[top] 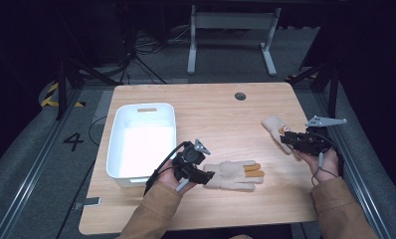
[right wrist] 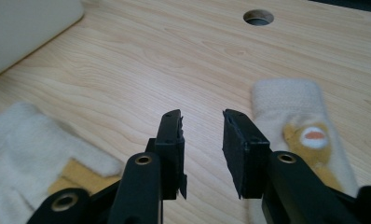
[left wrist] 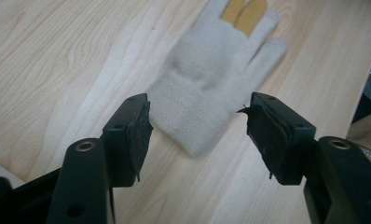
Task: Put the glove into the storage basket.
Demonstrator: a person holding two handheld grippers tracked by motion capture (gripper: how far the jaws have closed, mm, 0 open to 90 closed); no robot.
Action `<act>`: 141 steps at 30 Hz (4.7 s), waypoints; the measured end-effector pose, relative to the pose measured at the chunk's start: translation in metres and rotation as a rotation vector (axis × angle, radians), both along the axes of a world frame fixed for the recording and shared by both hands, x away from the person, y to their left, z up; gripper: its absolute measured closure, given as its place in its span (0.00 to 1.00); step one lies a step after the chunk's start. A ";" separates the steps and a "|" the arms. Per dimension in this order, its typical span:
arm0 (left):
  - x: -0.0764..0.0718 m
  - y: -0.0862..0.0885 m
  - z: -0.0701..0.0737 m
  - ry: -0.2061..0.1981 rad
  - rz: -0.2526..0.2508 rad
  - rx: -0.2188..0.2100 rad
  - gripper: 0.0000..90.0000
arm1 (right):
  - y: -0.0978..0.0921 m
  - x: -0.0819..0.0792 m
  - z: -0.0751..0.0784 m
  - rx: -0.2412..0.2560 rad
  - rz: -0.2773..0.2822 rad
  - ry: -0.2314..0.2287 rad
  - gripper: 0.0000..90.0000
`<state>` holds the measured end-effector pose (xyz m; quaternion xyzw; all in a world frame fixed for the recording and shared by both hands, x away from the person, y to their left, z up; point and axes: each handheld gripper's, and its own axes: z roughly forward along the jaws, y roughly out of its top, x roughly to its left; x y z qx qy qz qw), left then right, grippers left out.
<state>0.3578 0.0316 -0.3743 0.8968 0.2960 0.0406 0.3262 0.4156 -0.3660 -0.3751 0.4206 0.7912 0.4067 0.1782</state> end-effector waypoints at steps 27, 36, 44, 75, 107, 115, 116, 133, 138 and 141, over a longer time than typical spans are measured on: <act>-0.007 0.023 -0.011 0.026 0.062 0.013 0.43 | -0.029 0.062 -0.042 -0.137 -0.225 0.100 0.63; -0.008 0.024 -0.012 0.035 0.073 0.017 0.43 | -0.031 0.070 -0.055 -0.149 -0.248 0.168 0.58; -0.007 0.026 -0.015 0.044 0.077 0.018 0.43 | -0.033 0.074 -0.063 -0.174 -0.263 0.189 0.57; -0.006 0.023 -0.015 0.048 0.063 0.021 0.43 | -0.027 0.063 -0.042 -0.199 -0.181 0.181 0.85; 0.000 0.009 -0.015 0.056 0.017 0.019 0.43 | 0.015 0.001 0.041 -0.192 0.331 0.097 0.85; 0.000 0.009 -0.014 0.063 0.010 0.018 0.43 | 0.028 -0.007 0.043 -0.206 0.449 0.066 0.85; 0.000 0.009 -0.014 0.063 0.010 0.018 0.43 | 0.030 -0.007 0.043 -0.208 0.459 0.067 0.85; -0.011 0.028 -0.013 0.058 0.049 0.014 0.43 | 0.072 0.000 0.039 -0.239 0.631 0.064 0.85; -0.013 0.032 -0.013 0.058 0.059 0.010 0.43 | 0.085 0.000 0.037 -0.239 0.678 0.059 0.85; -0.013 0.034 -0.013 0.060 0.066 0.007 0.43 | 0.093 0.000 0.035 -0.245 0.698 0.063 0.85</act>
